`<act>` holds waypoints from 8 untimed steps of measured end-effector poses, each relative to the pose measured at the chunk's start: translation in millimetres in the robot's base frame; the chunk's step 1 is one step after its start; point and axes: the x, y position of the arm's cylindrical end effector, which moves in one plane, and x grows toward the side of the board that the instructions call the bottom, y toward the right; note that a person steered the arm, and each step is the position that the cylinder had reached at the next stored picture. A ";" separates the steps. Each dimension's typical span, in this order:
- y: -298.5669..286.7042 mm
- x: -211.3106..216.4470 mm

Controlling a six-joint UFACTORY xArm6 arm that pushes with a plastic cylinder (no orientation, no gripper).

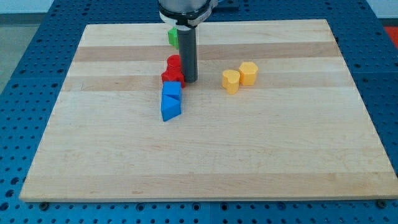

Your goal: Point at green circle

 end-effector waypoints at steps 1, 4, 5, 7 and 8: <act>0.3 0.0; 16.9 -6.2; 42.3 -25.4; 63.8 -80.3; 49.9 -95.3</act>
